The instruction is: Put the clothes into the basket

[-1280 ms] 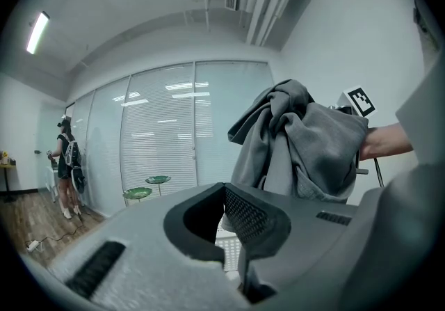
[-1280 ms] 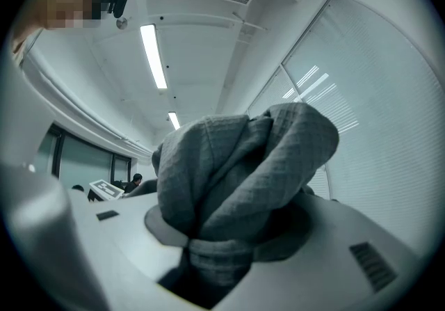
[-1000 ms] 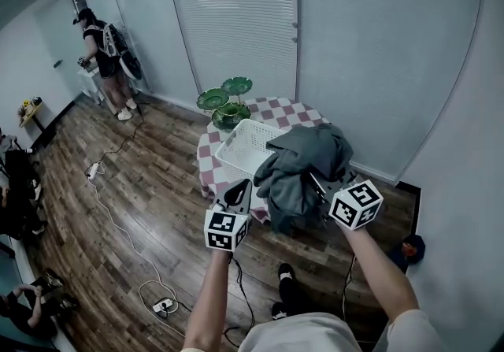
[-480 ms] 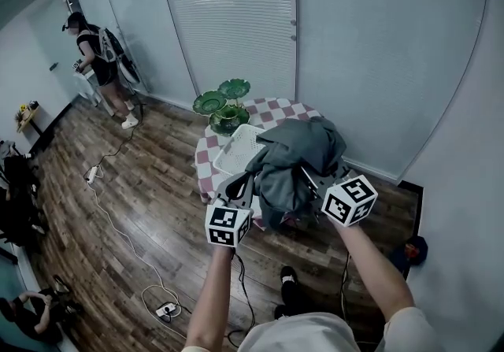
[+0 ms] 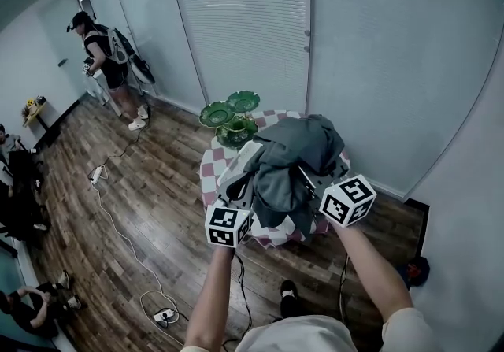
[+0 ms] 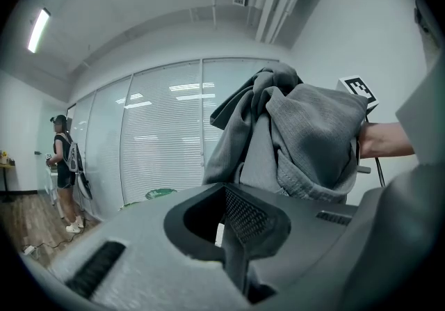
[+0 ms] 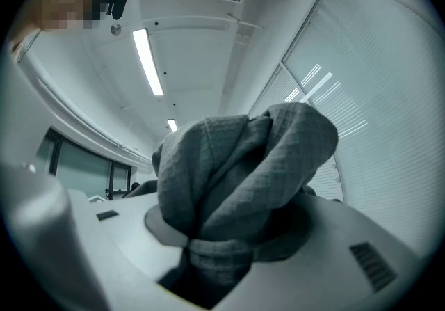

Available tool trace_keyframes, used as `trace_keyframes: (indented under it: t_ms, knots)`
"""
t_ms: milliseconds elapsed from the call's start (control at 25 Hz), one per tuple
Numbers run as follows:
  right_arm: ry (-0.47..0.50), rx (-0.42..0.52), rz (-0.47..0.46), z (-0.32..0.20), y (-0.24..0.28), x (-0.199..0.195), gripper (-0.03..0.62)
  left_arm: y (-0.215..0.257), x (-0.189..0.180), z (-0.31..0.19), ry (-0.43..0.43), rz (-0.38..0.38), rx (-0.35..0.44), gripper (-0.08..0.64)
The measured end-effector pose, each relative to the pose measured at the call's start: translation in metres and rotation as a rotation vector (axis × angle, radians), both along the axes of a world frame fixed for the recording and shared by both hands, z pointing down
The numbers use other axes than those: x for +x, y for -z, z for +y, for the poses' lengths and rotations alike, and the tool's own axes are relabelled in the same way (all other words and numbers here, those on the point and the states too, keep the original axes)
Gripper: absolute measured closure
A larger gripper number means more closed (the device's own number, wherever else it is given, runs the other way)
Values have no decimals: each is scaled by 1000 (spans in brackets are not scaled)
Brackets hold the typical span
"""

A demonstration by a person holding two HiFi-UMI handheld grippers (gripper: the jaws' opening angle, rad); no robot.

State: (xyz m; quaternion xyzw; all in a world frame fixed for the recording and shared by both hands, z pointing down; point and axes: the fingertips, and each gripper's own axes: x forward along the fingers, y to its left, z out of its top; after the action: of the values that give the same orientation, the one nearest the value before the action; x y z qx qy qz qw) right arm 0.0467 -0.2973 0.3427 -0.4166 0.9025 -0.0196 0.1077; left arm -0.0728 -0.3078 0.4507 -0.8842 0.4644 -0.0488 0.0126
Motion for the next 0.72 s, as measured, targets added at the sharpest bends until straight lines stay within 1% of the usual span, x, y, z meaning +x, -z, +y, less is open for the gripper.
trace_keyframes:
  t_ms: [280, 440, 720]
  knots:
    - [53, -1, -7, -46, 2, -19, 396, 1, -15, -38, 51, -6, -5, 548]
    - [83, -10, -15, -75, -3, -27, 396, -6, -17, -60, 72, -10, -20, 548]
    - [131, -23, -42, -119, -8, -43, 396, -11, -32, -97, 119, -18, -27, 548]
